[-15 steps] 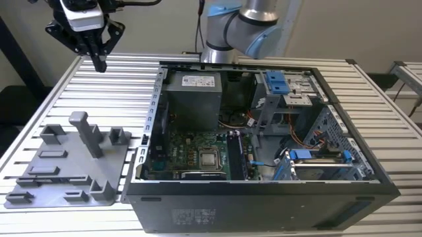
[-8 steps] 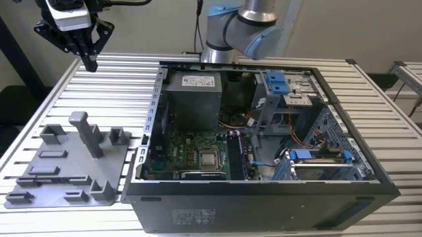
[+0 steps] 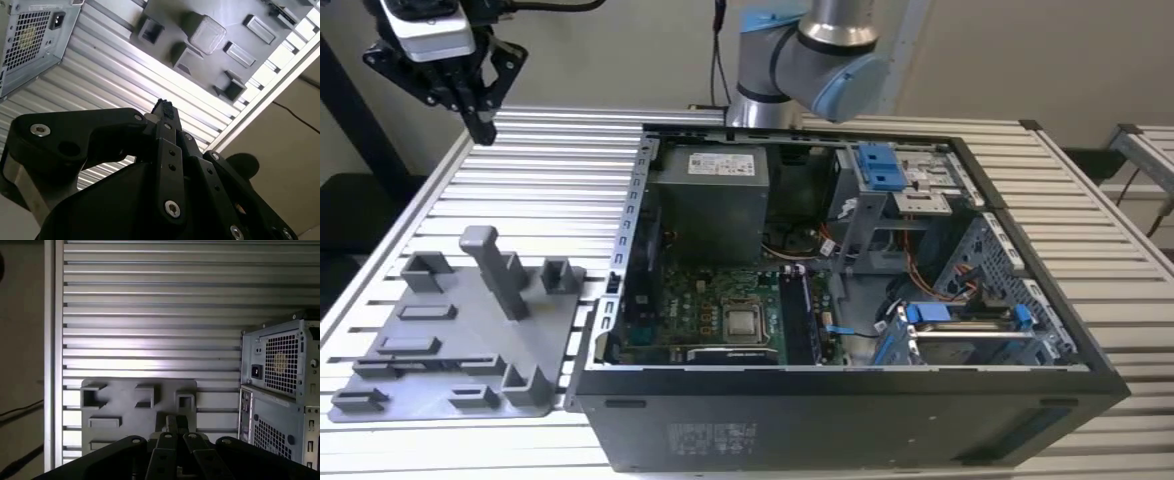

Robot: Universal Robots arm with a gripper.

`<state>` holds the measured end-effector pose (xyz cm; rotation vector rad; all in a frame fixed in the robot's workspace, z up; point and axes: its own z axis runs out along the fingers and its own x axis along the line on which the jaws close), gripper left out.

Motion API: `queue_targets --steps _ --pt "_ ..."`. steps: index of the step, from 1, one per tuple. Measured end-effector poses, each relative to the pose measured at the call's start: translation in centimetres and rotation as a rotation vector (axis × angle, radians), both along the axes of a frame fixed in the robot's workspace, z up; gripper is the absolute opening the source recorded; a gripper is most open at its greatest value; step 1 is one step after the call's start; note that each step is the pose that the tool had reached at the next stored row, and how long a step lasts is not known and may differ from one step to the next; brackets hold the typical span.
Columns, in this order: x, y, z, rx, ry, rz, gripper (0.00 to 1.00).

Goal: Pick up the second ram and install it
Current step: 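Reach for the second ram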

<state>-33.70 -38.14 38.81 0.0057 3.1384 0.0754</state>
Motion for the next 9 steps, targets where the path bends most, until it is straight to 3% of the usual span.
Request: queue_targets --steps 9 --pt "-2.53 0.34 -0.17 0.0 0.0 0.01 0.11"
